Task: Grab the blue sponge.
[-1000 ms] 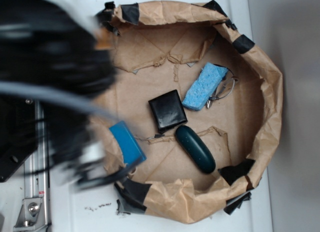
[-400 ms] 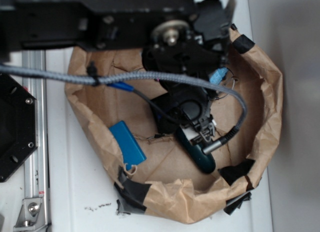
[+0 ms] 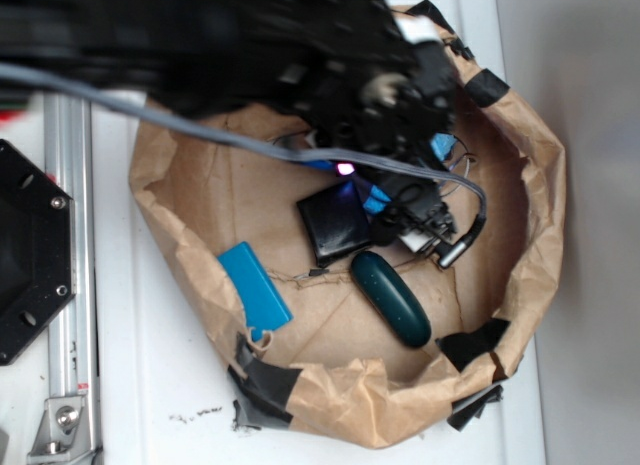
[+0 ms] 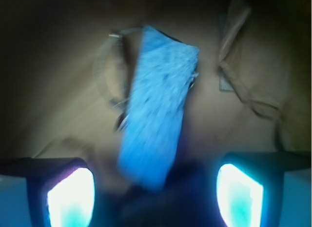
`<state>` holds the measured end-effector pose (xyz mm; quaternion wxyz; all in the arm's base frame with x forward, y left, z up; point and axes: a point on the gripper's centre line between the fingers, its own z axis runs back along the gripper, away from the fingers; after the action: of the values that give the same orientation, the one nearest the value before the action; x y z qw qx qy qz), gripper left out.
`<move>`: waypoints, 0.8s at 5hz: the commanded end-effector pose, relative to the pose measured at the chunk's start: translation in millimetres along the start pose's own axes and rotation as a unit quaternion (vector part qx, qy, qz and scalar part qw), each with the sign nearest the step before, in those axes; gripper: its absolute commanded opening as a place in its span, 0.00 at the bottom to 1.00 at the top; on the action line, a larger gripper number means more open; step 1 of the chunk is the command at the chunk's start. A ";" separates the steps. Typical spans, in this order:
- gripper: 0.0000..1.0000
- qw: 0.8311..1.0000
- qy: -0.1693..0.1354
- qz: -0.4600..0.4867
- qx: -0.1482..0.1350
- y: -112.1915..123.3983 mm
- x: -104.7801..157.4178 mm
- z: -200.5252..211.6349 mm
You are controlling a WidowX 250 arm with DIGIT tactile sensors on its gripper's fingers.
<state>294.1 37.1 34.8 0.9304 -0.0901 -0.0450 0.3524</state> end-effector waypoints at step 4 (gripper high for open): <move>0.00 0.983 -0.053 -0.174 0.026 -42.3 1.4 90.7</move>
<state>301.5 17.8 112.3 0.9780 -0.0314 -0.0607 0.1971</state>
